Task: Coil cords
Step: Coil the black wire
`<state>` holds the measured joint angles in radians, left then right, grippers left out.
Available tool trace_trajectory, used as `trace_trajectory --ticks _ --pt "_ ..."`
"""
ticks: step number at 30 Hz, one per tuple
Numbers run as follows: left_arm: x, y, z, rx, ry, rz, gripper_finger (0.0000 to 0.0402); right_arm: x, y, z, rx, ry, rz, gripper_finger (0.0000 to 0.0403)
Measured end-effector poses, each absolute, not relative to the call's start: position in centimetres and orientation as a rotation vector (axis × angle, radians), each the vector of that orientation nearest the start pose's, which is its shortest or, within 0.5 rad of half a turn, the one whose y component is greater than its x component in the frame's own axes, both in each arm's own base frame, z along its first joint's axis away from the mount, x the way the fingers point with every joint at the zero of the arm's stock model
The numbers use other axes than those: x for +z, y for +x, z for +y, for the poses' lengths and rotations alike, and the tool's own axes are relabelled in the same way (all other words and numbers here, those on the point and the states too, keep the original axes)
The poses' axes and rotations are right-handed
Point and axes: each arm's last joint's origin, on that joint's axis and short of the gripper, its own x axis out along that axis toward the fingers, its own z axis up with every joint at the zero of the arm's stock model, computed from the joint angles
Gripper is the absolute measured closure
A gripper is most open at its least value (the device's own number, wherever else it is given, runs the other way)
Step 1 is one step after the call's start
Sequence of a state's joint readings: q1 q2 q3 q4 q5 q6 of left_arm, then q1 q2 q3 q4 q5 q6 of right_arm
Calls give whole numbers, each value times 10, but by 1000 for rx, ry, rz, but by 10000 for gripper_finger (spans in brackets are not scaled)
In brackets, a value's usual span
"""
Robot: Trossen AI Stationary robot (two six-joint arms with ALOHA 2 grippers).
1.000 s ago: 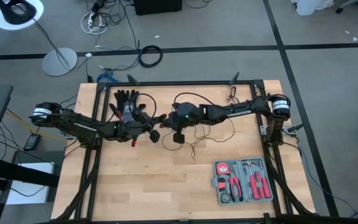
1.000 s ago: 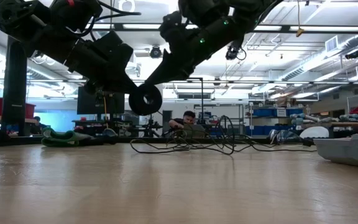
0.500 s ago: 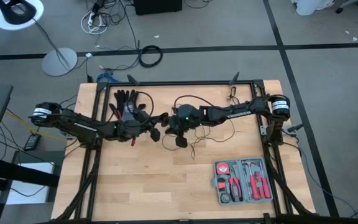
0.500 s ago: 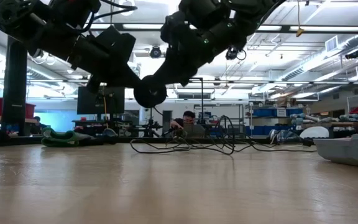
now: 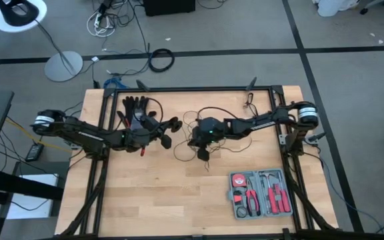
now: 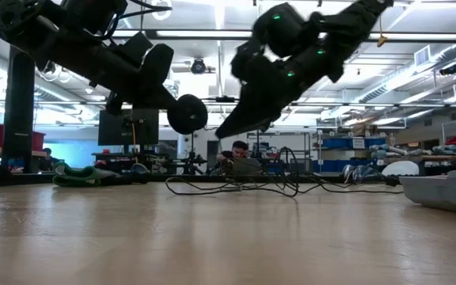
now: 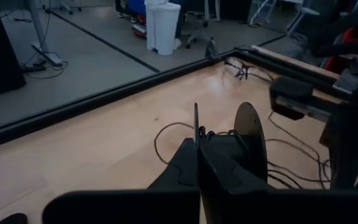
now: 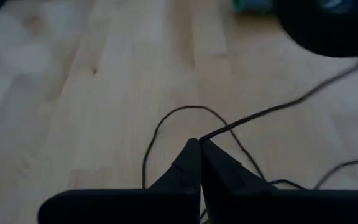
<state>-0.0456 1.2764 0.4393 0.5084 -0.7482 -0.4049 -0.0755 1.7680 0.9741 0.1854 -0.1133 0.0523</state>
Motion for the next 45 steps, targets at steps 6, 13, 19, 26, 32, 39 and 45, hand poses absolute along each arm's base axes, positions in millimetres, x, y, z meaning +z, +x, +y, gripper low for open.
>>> trace_trajectory --ticks 6,13,19,26,32,39,45 --pt "191 237 9 733 -279 115 401 157 325 -32 -134 98 537 396" --pt "193 238 9 743 -285 89 401 127 303 -32 -184 231 460 370" --pt "193 238 9 746 -278 91 401 125 292 -30 -175 281 389 324" --pt "198 239 9 733 -222 70 401 142 302 -31 -159 187 259 305" --pt "204 240 9 721 -179 34 401 160 314 -37 -279 48 184 308" --pt "205 240 9 722 -171 26 401 168 320 -40 -347 130 136 307" --pt "210 240 9 722 -152 -10 402 167 320 -41 -357 236 125 311"
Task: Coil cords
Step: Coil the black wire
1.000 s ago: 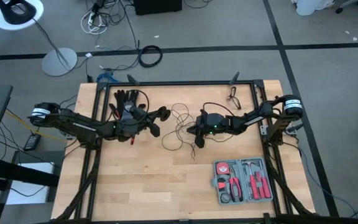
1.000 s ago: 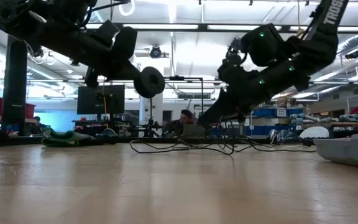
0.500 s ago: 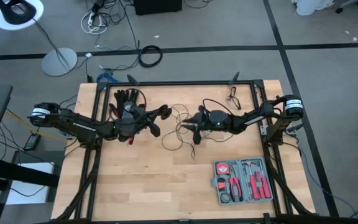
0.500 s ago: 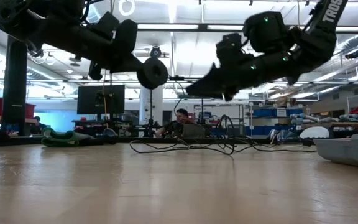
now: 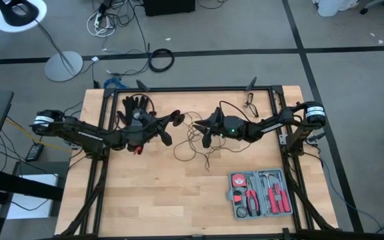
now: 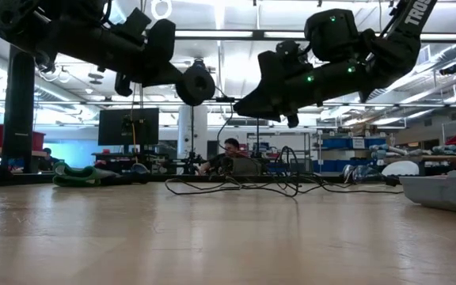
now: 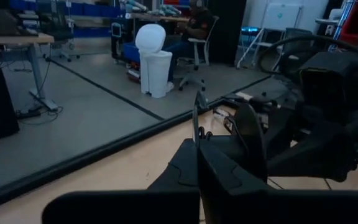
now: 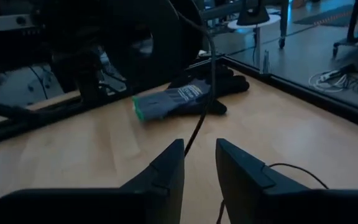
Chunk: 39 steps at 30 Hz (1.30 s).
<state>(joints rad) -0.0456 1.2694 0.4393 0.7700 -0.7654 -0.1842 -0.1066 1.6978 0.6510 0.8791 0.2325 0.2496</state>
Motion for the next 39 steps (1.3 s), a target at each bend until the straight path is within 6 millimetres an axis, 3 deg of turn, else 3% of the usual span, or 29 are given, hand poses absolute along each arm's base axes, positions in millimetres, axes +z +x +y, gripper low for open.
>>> trace_trajectory --ticks 9,14,21,35,39 --pt "214 241 9 719 -147 -42 401 167 319 -46 -372 328 114 312" --pt "214 241 9 706 -150 -47 402 175 327 -47 -298 348 118 312" --pt "214 241 9 704 -153 -47 401 180 334 -53 -376 308 153 317" --pt "218 241 9 701 -170 -88 401 180 335 -52 -333 297 169 398" --pt "221 241 9 699 -180 -119 401 176 350 -53 -339 290 201 401"
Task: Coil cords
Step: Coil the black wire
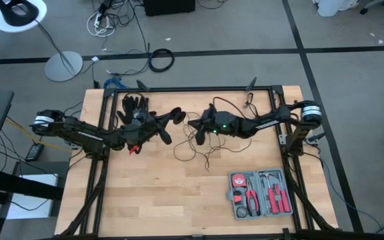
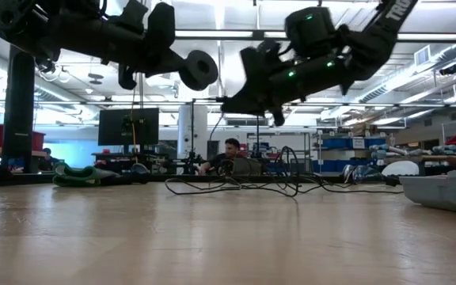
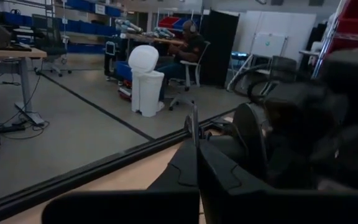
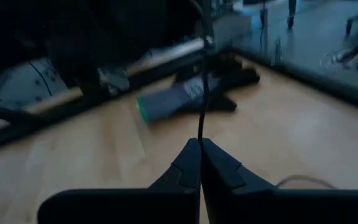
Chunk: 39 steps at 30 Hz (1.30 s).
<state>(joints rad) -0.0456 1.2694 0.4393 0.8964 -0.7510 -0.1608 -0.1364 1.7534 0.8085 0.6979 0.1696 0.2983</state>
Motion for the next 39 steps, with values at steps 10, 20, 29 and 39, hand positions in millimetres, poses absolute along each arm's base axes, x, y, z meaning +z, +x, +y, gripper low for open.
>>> trace_trajectory --ticks 10,20,29,39 --pt "210 239 10 780 -125 -3 402 164 421 -39 -140 203 309 402" --pt "191 236 10 782 -43 193 401 190 426 -39 -114 126 351 403" --pt "200 238 10 768 -123 83 401 186 423 -40 -120 137 413 403" --pt "200 240 11 691 -149 91 401 192 427 -30 -23 45 352 403"
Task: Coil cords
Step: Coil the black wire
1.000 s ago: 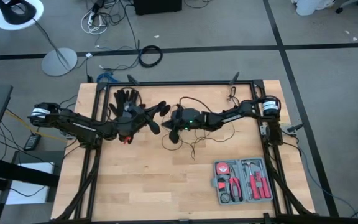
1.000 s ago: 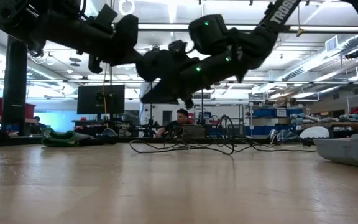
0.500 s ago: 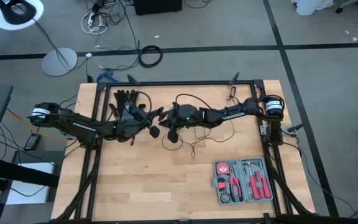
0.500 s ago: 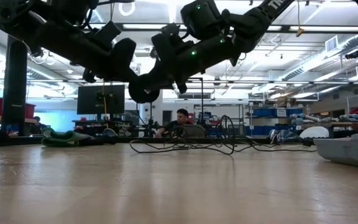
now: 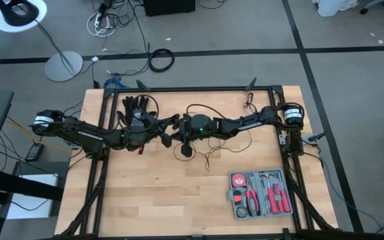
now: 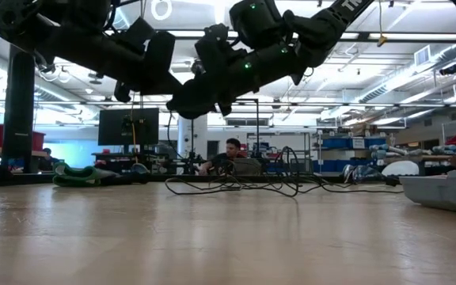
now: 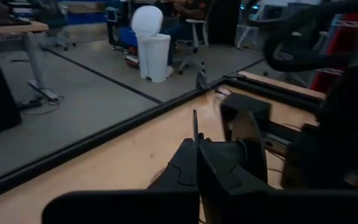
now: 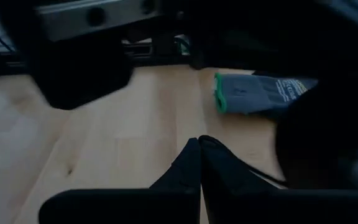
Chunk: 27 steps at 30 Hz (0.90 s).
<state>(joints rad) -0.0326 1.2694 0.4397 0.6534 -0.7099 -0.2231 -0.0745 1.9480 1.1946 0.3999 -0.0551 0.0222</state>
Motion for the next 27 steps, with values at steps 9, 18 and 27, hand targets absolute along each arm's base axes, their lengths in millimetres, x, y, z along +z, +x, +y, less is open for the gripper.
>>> trace_trajectory --ticks 9,18,27 --pt "189 238 10 671 -132 204 401 199 426 -37 -50 18 312 403" --pt "182 236 10 658 -125 280 401 214 415 -47 -76 27 363 403" --pt "181 235 10 668 -115 289 401 229 396 -62 -139 63 464 400"
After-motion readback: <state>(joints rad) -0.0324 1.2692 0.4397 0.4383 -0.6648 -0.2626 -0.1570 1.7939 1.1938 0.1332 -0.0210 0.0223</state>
